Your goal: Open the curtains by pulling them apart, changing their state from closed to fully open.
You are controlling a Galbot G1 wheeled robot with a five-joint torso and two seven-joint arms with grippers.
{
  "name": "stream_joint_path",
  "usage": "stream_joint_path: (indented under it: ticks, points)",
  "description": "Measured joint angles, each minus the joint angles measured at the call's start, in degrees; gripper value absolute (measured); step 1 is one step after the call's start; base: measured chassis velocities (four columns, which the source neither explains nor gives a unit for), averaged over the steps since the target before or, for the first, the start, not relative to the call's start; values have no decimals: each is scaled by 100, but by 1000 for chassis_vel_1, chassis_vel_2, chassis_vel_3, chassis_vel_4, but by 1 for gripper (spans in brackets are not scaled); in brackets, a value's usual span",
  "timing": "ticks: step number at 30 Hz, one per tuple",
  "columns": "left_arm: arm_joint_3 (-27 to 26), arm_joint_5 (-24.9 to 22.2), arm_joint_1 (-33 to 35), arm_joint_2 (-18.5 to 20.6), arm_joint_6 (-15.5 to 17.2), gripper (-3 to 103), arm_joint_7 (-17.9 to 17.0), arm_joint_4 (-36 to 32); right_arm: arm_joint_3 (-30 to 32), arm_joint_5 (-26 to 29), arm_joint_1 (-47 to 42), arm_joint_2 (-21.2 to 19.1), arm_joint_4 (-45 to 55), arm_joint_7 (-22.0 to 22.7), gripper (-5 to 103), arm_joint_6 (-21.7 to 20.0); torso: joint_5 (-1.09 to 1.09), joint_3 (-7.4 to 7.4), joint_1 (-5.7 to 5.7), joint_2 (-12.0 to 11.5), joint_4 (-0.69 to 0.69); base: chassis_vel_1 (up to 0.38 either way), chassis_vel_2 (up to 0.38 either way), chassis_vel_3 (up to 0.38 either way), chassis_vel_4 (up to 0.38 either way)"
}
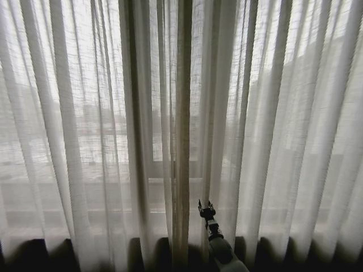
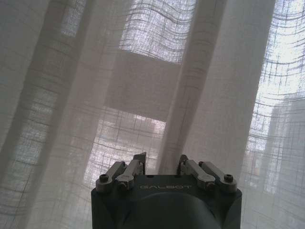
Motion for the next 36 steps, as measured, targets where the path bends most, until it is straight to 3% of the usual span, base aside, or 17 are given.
stream_joint_path:
  ticks: [2,4,5,7,10,36]
  points:
    - [3,3,-4,-3,0,100,0,3,14,26,-23,0,14,-34,29,-2,0,0,0,0,0,0,0,0,0]
    - [9,8,-15,-6,0,100,0,7,60,105,-79,0,41,-153,13,3,0,0,0,0,-1,0,0,0,0]
    - [9,8,-15,-6,0,100,0,7,60,105,-79,0,41,-153,13,3,0,0,0,0,-1,0,0,0,0]
    - [13,10,-26,-9,5,100,0,10,100,205,-117,0,53,-242,3,69,0,0,0,-1,-1,0,0,0,0]
    - [13,12,-43,-9,14,100,0,12,120,231,-117,0,41,-269,1,168,0,0,0,-1,0,0,0,0,0]
    - [38,13,-141,58,33,100,8,120,110,403,-219,1,56,-387,0,208,0,0,0,-1,0,-3,-5,4,5]
